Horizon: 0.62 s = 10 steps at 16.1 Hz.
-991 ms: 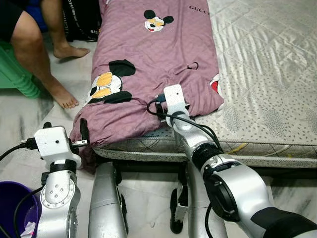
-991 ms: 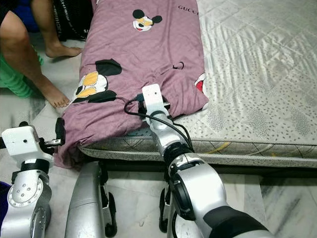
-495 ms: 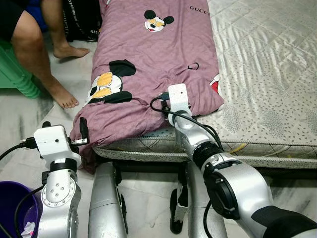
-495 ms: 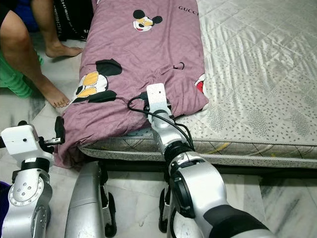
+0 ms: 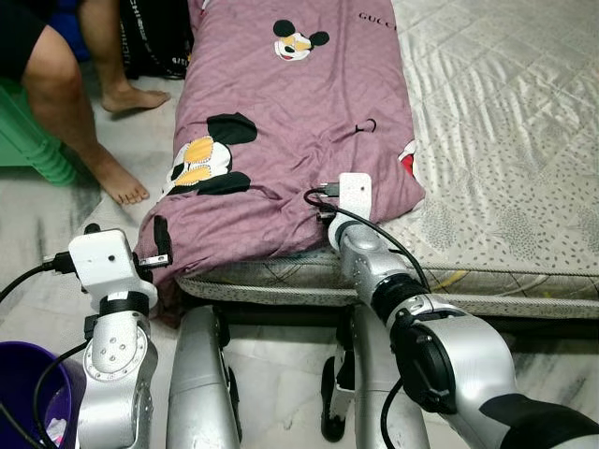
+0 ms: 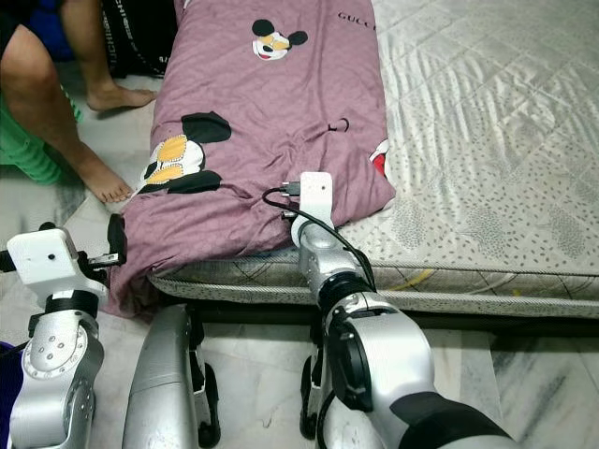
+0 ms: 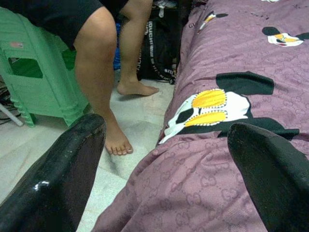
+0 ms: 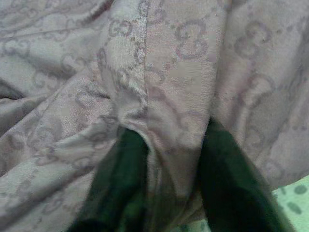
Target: Clean up the room
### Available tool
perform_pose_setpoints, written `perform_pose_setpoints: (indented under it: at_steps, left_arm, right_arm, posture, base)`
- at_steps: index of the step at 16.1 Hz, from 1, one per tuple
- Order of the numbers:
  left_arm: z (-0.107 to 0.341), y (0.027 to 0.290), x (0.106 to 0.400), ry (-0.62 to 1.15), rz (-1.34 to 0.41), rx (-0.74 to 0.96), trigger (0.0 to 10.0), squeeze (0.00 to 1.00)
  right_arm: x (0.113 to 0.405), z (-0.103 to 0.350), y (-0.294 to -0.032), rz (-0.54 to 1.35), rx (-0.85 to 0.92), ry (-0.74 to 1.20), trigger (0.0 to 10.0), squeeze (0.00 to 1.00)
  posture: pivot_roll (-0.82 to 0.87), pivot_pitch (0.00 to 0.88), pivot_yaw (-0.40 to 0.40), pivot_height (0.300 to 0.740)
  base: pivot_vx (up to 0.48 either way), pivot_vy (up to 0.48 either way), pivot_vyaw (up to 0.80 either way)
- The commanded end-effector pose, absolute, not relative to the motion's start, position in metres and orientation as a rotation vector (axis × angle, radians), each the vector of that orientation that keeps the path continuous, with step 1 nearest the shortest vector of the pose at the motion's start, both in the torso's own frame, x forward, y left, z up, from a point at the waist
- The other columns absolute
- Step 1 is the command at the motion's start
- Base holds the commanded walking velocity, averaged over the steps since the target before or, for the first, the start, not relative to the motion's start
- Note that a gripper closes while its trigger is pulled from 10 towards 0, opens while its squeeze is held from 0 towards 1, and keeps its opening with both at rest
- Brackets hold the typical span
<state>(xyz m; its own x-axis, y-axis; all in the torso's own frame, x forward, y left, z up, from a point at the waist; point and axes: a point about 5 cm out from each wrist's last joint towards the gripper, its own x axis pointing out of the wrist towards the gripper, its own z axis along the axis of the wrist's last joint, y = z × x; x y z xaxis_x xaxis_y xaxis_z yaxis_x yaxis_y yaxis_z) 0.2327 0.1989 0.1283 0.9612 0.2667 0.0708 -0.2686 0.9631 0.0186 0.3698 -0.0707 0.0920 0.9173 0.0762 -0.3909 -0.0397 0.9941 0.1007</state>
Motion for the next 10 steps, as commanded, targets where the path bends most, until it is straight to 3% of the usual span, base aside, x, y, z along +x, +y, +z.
perform_pose_setpoints:
  at_steps: [1, 10]
  left_arm:
    - [0.125, 0.203, 0.231, -0.052, 0.287, 0.042, 10.0, 0.0]
    - [0.121, 0.198, 0.238, -0.046, 0.277, 0.016, 10.0, 0.0]
  right_arm:
    - [0.364, 0.08, -0.076, 0.041, 0.12, 0.463, 0.0, 0.0]
    - [0.352, 0.062, -0.144, -0.055, 0.143, 0.455, 0.0, 0.0]
  posture:
    - [0.18, 0.194, -0.046, 0.557]
    - [0.12, 0.187, -0.034, 0.557]
  base:
    - [0.0, 0.0, 0.0]
    - [0.0, 0.0, 0.0]
